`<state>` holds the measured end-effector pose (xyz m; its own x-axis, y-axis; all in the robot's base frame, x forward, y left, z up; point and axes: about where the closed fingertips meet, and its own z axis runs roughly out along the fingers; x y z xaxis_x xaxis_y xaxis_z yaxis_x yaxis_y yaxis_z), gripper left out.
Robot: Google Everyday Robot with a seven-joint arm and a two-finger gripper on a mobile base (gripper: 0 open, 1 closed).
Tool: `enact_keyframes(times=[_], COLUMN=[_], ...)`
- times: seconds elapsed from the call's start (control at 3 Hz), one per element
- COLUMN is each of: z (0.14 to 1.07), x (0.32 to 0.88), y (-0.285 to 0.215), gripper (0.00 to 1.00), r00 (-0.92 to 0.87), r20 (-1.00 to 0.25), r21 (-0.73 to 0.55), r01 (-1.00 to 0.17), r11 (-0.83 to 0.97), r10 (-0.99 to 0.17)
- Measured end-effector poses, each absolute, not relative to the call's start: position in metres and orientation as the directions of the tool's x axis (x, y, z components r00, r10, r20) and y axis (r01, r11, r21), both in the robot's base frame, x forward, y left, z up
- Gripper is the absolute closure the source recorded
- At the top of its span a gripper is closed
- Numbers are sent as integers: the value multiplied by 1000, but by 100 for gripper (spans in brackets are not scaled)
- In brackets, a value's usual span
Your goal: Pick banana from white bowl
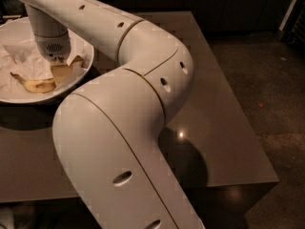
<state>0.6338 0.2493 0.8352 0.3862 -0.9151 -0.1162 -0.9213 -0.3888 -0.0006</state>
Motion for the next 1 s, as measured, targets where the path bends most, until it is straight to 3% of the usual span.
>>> enact_keyframes(times=[1.0], z=[832], x=[635], y=[244], gripper=[100], r00=[376], r20=[-101], r21=[-11], r01=[-926], r11=[-377], r10=[-921])
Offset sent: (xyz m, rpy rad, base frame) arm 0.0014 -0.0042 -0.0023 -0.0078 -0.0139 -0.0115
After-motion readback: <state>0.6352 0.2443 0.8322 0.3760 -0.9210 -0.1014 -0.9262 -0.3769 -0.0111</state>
